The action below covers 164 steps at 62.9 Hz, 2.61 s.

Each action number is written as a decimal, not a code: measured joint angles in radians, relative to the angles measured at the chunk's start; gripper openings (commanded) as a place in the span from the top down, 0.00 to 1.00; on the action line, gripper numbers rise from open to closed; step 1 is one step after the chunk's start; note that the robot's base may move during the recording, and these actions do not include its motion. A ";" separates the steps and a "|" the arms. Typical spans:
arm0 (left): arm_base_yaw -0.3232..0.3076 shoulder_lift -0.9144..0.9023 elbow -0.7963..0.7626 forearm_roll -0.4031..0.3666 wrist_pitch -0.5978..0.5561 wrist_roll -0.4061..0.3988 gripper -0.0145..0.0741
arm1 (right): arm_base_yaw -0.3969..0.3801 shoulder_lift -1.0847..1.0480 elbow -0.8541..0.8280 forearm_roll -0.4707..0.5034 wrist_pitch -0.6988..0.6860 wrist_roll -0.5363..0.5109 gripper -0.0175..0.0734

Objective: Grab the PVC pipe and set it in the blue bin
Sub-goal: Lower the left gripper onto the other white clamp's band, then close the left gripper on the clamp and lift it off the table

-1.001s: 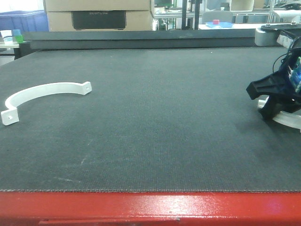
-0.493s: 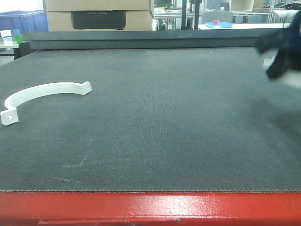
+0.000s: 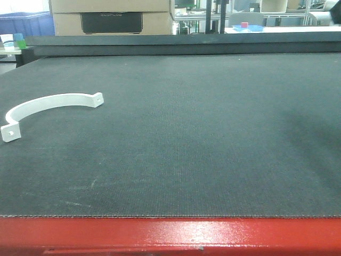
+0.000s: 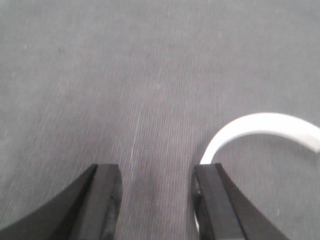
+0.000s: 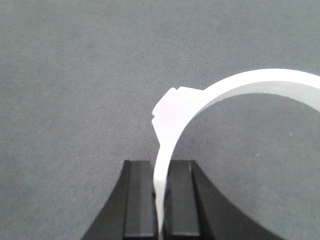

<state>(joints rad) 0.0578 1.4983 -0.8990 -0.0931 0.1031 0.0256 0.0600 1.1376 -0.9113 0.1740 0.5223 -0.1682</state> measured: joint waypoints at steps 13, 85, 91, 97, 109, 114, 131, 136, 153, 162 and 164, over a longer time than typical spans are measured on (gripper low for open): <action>-0.022 0.082 -0.082 -0.019 0.078 0.000 0.55 | 0.000 -0.038 0.000 0.034 0.033 0.000 0.99; -0.098 0.311 -0.155 -0.026 0.124 0.000 0.55 | 0.000 -0.044 0.000 0.040 0.082 0.000 0.99; -0.098 0.312 -0.155 -0.026 0.123 0.000 0.55 | 0.000 -0.044 0.000 0.040 0.082 0.000 0.99; -0.098 0.312 -0.155 -0.026 0.120 0.000 0.55 | 0.000 -0.044 0.000 0.040 0.082 0.000 0.99; -0.098 0.312 -0.155 -0.026 0.118 0.000 0.55 | 0.000 -0.044 0.000 0.040 0.081 0.000 0.99; -0.098 0.314 -0.155 -0.026 0.112 0.000 0.58 | 0.000 -0.044 0.000 0.040 0.076 0.000 0.99; -0.098 0.316 -0.155 -0.026 0.105 0.000 0.79 | 0.000 -0.044 0.000 0.040 0.072 0.000 0.99; -0.098 0.316 -0.155 -0.026 0.105 0.000 0.79 | 0.000 -0.044 0.000 0.040 0.070 0.000 0.99; -0.098 0.316 -0.155 -0.026 0.104 0.000 0.79 | 0.000 -0.044 0.000 0.040 0.064 0.000 0.99; -0.098 0.316 -0.155 -0.026 0.103 0.000 0.79 | 0.000 -0.044 0.000 0.040 0.062 0.000 0.99; -0.098 0.316 -0.155 -0.026 0.101 0.000 0.79 | 0.000 -0.044 0.000 0.040 0.062 0.000 0.99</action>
<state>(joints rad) -0.0398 1.8144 -1.0541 -0.1186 0.2042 0.0256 0.0600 1.0932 -0.9113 0.2140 0.5840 -0.1682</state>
